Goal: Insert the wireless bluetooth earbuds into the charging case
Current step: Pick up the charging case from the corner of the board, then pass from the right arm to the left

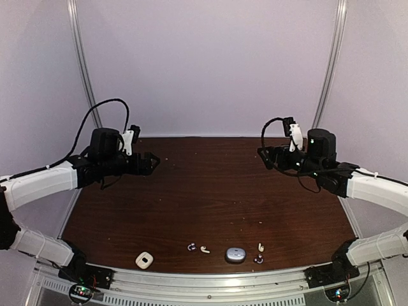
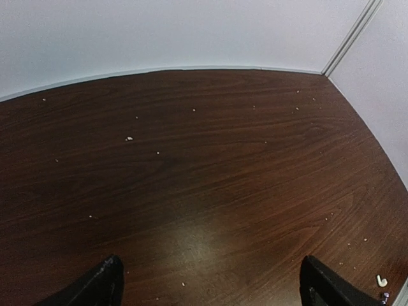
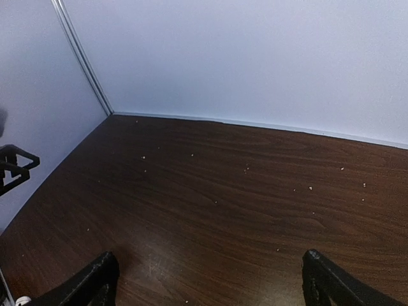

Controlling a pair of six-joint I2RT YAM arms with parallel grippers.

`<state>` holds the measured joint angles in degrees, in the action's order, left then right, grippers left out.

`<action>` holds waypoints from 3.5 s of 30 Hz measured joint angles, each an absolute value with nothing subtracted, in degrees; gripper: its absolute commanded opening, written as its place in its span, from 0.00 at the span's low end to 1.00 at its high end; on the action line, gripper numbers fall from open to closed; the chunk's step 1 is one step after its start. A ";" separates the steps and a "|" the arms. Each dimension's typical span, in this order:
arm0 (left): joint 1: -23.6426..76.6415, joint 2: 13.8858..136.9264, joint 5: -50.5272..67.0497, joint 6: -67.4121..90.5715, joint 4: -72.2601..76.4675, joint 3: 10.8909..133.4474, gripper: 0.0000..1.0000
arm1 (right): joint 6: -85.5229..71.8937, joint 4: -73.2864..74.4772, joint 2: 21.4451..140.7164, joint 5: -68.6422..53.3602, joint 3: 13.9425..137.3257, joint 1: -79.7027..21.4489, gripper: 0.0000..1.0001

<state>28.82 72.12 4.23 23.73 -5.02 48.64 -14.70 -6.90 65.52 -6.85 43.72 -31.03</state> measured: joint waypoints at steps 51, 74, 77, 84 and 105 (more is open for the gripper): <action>33.50 60.14 13.15 19.59 -3.22 41.89 0.98 | 3.09 33.82 90.91 -14.72 52.88 -68.03 0.78; 33.50 59.90 13.80 20.47 0.93 39.92 0.97 | 4.14 33.52 96.01 -8.80 55.11 -68.77 0.45; 33.50 59.88 12.62 20.93 1.34 39.75 0.97 | 2.94 32.40 95.98 -7.60 55.16 -68.55 0.39; 33.50 59.51 8.99 22.50 3.81 39.33 0.93 | -3.16 26.46 91.55 -6.85 55.13 -60.95 0.38; 50.37 77.12 15.40 29.93 10.72 50.48 0.73 | -4.60 5.41 72.40 7.97 51.70 -58.96 0.37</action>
<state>50.37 77.12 15.40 29.93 10.72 50.48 -4.60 5.41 72.40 7.97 51.70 -58.96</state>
